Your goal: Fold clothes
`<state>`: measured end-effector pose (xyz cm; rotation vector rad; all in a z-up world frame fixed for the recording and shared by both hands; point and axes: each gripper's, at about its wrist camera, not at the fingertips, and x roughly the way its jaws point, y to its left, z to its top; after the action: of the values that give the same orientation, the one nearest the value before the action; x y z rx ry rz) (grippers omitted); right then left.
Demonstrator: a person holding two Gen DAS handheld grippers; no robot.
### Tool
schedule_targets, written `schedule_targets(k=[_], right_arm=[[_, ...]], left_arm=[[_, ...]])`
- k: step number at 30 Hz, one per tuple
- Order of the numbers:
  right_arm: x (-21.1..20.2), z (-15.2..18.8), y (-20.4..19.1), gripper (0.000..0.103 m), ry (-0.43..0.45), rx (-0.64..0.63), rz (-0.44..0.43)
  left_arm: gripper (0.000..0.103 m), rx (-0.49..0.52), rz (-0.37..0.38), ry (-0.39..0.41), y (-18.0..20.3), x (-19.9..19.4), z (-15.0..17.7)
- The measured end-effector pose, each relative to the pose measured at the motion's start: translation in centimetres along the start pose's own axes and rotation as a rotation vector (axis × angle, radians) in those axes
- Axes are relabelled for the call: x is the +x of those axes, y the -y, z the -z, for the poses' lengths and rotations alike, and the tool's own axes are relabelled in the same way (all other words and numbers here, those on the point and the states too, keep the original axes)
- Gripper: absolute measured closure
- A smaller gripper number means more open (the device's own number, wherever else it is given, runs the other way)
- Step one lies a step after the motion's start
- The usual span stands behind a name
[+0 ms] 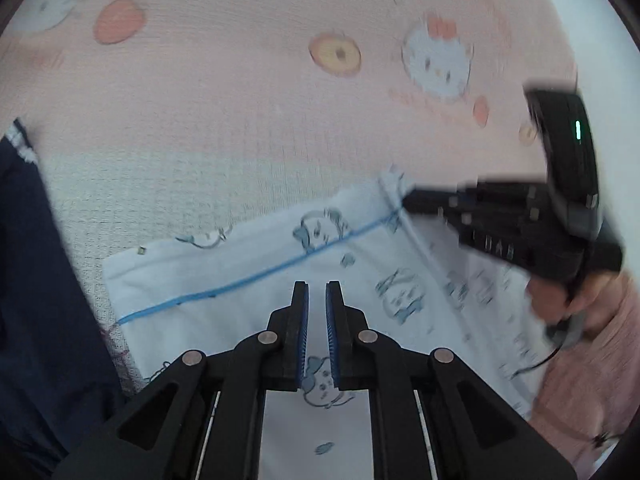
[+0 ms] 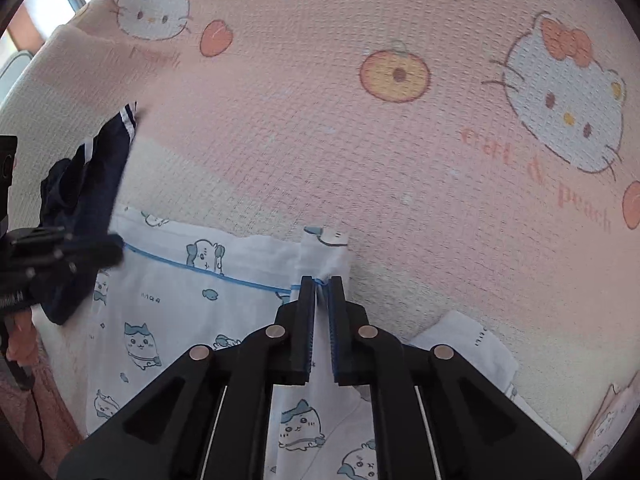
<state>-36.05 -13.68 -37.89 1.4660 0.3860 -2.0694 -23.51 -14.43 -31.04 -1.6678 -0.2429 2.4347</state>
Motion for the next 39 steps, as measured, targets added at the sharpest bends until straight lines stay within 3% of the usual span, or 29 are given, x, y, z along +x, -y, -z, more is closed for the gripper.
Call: schedule_targets(k=[1,2,4,6,7,9,11,13,17,20,21,23,26,29,32,35,37,39], right_arm=[[1.5,-0.3,-0.8,0.098,-0.032,-0.031,0.040],[2.0,-0.8,-0.3,0.097,-0.049,-0.035,0.068],[1.5,-1.6,1.2,0.097,-0.055,0.015,0.064],[-0.5,-1.8,2.4,0.094,-0.013,0.045,0.118],[-1.8,-1.4,3.0,0.093,0.006,0.058,0.153],[-4.6,0.6,4.0,0.093,0.007,0.124,0.145],[-7.3,3.3,4.7,0.089,0.003,0.199,0.111],[-9.5,7.3,4.6,0.088,-0.005,0.269,0.090],[-12.2,15.3,2.3,0.087,-0.033,0.371,0.066],[-12.5,21.9,0.9,0.087,-0.068,0.444,0.037],[-13.1,24.1,1.3,0.087,-0.073,0.481,0.010],[-12.4,26.8,1.1,0.087,-0.083,0.521,-0.049],[-11.2,29.4,0.5,0.087,-0.124,0.463,0.058],[-12.6,31.2,1.1,0.079,-0.079,0.494,0.058],[-14.0,32.4,1.3,0.078,-0.045,0.548,0.000],[-15.0,33.1,0.9,0.075,-0.012,0.606,-0.098],[-15.1,33.0,0.0,0.075,-0.010,0.601,-0.115],[-14.3,32.5,-1.0,0.075,-0.039,0.541,-0.025]], left_arm=[[0.093,0.079,-0.095,-0.040,1.2,0.9,0.4],[0.093,0.119,-0.145,-0.043,1.4,0.9,0.6],[0.093,0.065,-0.233,-0.058,0.1,0.0,0.7],[0.093,0.015,-0.368,-0.041,-1.4,-1.0,0.8],[0.092,0.002,-0.374,-0.037,-1.6,-1.5,0.7],[0.092,0.004,-0.273,-0.018,-0.5,-2.3,0.4],[0.090,0.036,-0.157,0.010,2.1,-2.7,0.2],[0.085,0.107,-0.080,-0.016,6.2,-2.5,0.4],[0.070,0.258,-0.005,-0.085,14.0,-1.8,3.3],[0.067,0.239,0.042,-0.130,17.5,-1.2,6.5],[0.067,0.218,0.043,-0.139,18.1,-1.0,7.8],[0.067,0.216,-0.055,-0.156,18.4,-0.7,10.5],[0.067,0.205,-0.174,-0.126,17.8,-1.7,12.9],[0.067,0.114,-0.281,-0.093,15.6,-3.6,13.9],[0.067,-0.034,-0.104,-0.073,14.3,-5.2,14.8],[0.067,-0.009,0.012,-0.068,16.4,-4.7,15.5],[0.067,0.078,-0.065,-0.110,17.9,-3.4,15.9],[0.067,0.104,-0.143,-0.138,17.8,-3.0,16.3]])
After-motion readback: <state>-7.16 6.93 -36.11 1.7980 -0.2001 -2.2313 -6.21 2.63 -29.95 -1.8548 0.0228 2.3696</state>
